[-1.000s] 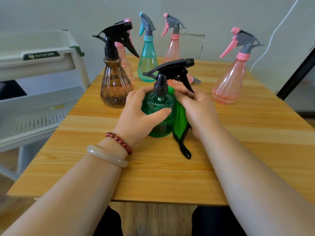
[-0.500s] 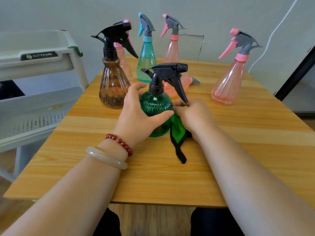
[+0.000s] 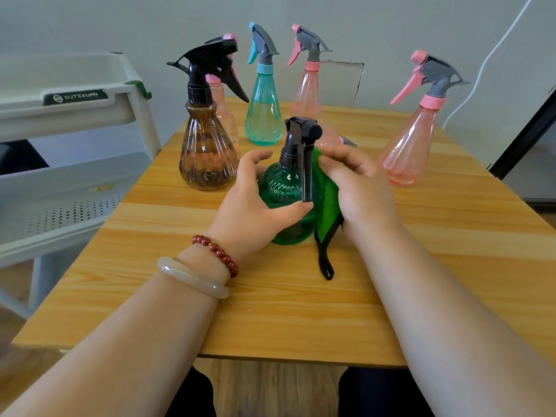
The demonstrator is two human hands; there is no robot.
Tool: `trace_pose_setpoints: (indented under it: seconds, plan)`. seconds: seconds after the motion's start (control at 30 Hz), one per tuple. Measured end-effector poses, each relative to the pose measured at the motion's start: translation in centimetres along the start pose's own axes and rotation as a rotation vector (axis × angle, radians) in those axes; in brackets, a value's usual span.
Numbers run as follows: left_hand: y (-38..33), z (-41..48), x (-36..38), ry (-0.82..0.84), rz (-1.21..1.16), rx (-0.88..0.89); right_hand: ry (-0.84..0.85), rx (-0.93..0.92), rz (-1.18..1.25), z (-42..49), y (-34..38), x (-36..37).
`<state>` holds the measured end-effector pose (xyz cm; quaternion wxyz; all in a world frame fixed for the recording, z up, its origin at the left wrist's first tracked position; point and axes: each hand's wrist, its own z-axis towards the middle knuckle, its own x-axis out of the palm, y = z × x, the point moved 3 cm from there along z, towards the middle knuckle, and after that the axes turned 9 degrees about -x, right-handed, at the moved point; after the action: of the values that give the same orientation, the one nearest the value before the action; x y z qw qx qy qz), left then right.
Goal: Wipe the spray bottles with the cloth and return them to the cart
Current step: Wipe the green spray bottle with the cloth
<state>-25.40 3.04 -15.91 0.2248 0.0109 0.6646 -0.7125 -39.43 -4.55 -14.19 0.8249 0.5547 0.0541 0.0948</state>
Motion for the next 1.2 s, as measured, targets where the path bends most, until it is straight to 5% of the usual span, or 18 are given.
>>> trace_pose_setpoints:
  seconds: [0.1, 0.27, 0.43, 0.63, 0.83, 1.07, 1.2]
  plan:
    - [-0.1, 0.1, 0.2, 0.045, -0.004, -0.007, 0.074, -0.125, -0.111, -0.2, 0.7, 0.2]
    - [-0.2, -0.3, 0.1, -0.077, 0.146, -0.010, 0.204, 0.175, -0.422, -0.3, -1.1, -0.4]
    - [-0.3, -0.3, 0.0, -0.039, 0.062, 0.016, 0.043, -0.068, -0.004, 0.1, 0.7, 0.1]
    - [0.4, 0.3, 0.2, 0.002, -0.002, 0.001, 0.177, 0.100, -0.389, -0.2, -1.2, -0.3]
    - [-0.1, 0.2, 0.0, -0.116, 0.174, 0.074, 0.068, -0.154, -0.027, -0.1, 0.8, 0.2]
    - [0.0, 0.0, -0.4, 0.020, -0.007, -0.025, 0.278, 0.007, -0.516, -0.1, -1.0, 0.1]
    - [0.2, -0.1, 0.0, -0.023, 0.085, -0.017, 0.099, -0.098, -0.284, 0.0, -0.1, -0.1]
